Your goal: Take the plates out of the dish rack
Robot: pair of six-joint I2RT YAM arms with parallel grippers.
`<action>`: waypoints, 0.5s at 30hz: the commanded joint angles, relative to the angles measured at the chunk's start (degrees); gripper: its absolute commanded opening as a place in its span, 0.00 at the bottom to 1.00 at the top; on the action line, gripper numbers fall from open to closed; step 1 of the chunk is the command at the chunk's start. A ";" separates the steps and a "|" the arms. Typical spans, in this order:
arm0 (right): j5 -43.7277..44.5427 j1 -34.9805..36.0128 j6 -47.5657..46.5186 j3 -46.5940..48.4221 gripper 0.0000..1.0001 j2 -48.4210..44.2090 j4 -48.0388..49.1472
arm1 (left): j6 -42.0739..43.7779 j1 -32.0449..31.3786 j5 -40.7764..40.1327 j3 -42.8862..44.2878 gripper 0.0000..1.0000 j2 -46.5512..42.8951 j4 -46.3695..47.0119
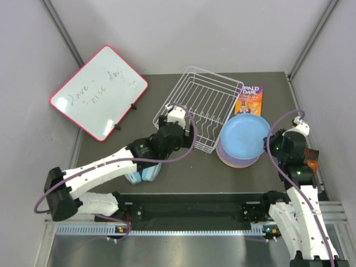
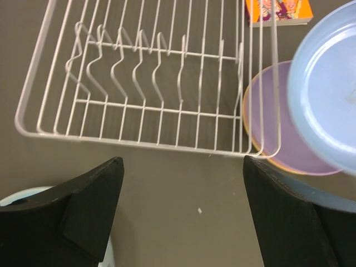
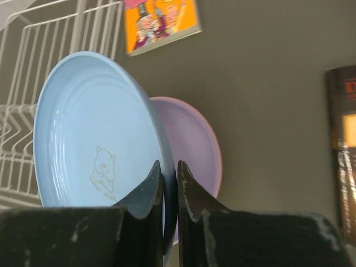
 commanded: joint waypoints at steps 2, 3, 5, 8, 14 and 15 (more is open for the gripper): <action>13.19 -0.49 1.00 2.68 0.01 -1.55 -2.49 | -2.74 -0.03 -2.68 -9.46 0.92 -10.36 5.29; 14.59 -0.49 1.00 2.77 0.01 -1.12 -2.58 | -3.27 -0.03 -2.41 -10.35 0.92 -12.19 5.11; 14.87 -0.49 0.83 2.33 0.01 -0.50 -2.41 | -3.88 -0.12 -2.50 -12.72 0.92 -13.61 5.20; 13.20 -0.49 0.92 0.84 0.02 1.34 -0.83 | -4.59 -0.12 -2.15 -14.66 0.92 -15.29 5.11; 5.65 -0.49 0.65 -3.11 0.07 7.49 7.34 | -5.56 -0.21 -1.27 -16.07 0.90 -15.90 4.58; 3.55 -0.40 0.91 -3.73 0.08 9.07 8.57 | -5.56 -0.21 -1.01 -16.34 0.90 -16.25 4.76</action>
